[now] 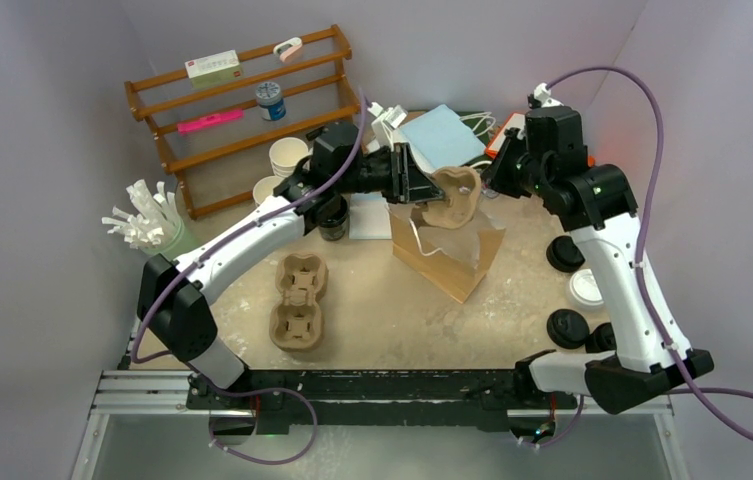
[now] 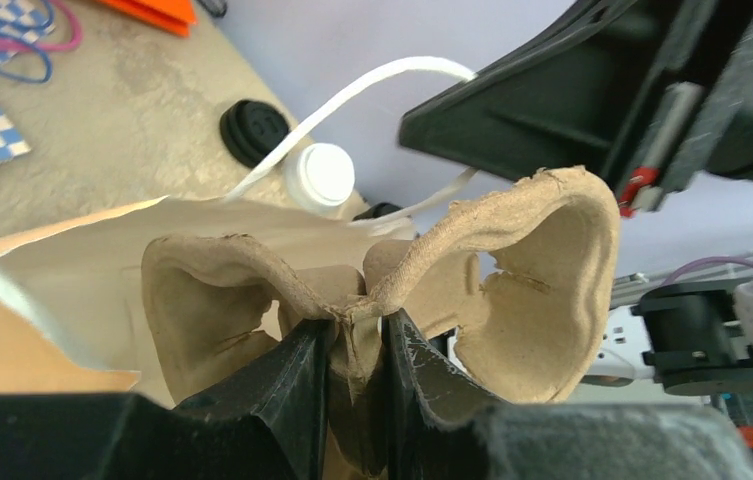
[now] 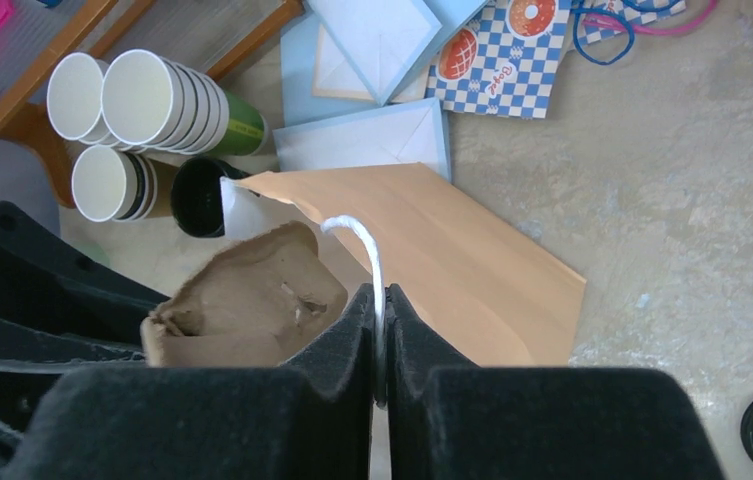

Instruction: Pack the takeout coffee

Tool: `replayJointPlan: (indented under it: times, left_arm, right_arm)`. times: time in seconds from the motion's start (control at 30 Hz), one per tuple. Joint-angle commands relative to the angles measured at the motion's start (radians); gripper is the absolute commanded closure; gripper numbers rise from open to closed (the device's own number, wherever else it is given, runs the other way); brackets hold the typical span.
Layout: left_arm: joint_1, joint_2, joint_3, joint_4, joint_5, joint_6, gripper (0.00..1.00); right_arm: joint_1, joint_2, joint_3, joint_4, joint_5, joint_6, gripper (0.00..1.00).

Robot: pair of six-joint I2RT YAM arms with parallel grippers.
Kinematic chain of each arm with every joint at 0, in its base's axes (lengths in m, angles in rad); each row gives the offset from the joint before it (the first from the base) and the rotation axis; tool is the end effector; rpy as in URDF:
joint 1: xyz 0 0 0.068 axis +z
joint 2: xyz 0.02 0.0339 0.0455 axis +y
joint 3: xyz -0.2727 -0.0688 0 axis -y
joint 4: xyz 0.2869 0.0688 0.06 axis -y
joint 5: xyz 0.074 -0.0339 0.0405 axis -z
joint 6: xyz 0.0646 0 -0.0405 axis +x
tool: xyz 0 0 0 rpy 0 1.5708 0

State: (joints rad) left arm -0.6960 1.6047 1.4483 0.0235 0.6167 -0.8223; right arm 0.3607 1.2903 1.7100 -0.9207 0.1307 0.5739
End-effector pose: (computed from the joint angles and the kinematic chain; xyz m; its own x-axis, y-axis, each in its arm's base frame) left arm 0.3195 -0.3156 0.3838 -0.7748 -0.1316 -0.6184 0.5808 0.2382 -0.7784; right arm 0.2866 0.0991 0.4809 -0.5093 0.3832 -0.7706 0.0399 0.9050 0.4236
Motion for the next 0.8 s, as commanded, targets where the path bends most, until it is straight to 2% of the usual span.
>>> replayJointPlan:
  times: [0.0, 0.1, 0.3, 0.6, 0.77]
  left_arm:
    - [0.000, -0.011, 0.072, -0.182, -0.044, 0.159, 0.80]
    - [-0.001, 0.004, 0.100, -0.264, -0.090, 0.211, 0.80]
    - [-0.016, 0.036, 0.117, -0.330, -0.149, 0.248, 0.80]
    - [-0.160, 0.180, 0.357, -0.643, -0.411, 0.505, 0.80]
    - [-0.230, 0.258, 0.451, -0.750, -0.520, 0.582, 0.80]
  right_arm:
    - [-0.009, 0.004, 0.058, 0.010, 0.018, -0.019, 0.94]
    - [-0.011, 0.010, 0.081, -0.001, 0.019, -0.026, 0.95]
    - [-0.010, 0.000, 0.061, 0.001, -0.012, -0.025, 0.97]
    - [-0.011, -0.029, 0.019, -0.004, -0.012, -0.037, 0.96]
    - [-0.010, -0.060, -0.033, 0.004, -0.018, -0.025, 0.95]
